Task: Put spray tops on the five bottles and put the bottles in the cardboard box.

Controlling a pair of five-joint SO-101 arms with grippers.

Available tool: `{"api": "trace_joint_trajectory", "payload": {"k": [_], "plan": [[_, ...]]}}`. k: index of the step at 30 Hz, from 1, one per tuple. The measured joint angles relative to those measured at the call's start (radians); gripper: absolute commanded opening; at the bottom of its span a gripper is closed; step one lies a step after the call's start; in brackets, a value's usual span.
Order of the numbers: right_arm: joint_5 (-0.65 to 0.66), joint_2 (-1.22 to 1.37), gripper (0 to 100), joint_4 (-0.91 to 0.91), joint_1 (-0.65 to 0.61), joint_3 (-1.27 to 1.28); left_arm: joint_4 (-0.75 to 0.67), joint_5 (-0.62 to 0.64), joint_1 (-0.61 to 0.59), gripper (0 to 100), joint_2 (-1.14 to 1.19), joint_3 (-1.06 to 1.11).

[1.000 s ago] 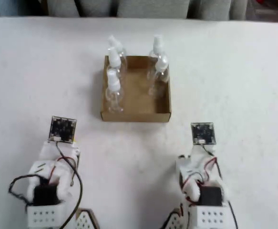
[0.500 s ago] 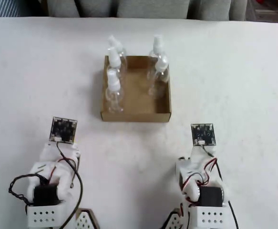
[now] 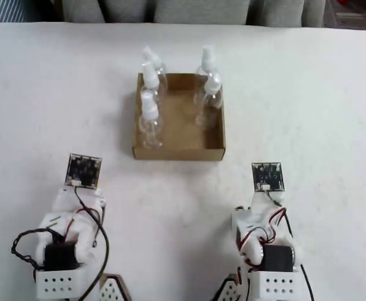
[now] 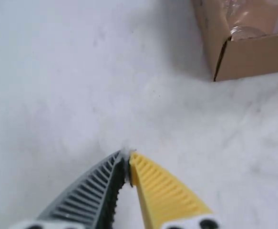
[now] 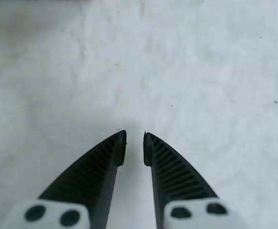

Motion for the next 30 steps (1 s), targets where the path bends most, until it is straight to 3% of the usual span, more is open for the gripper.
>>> {"api": "trace_joint_trajectory", "payload": {"k": [6, 19, 30], "plan": [[0.0, 0.0, 3.1, 0.0, 0.0, 0.0, -0.006, 0.0, 0.058, 2, 0.0, 0.0], [0.0, 0.0, 3.1, 0.0, 0.0, 0.0, -0.005, 0.0, 0.064, 3, 0.0, 0.0], [0.0, 0.0, 3.1, 0.0, 0.0, 0.0, 0.192, 0.0, 0.064, 3, 0.0, 0.0]]}}
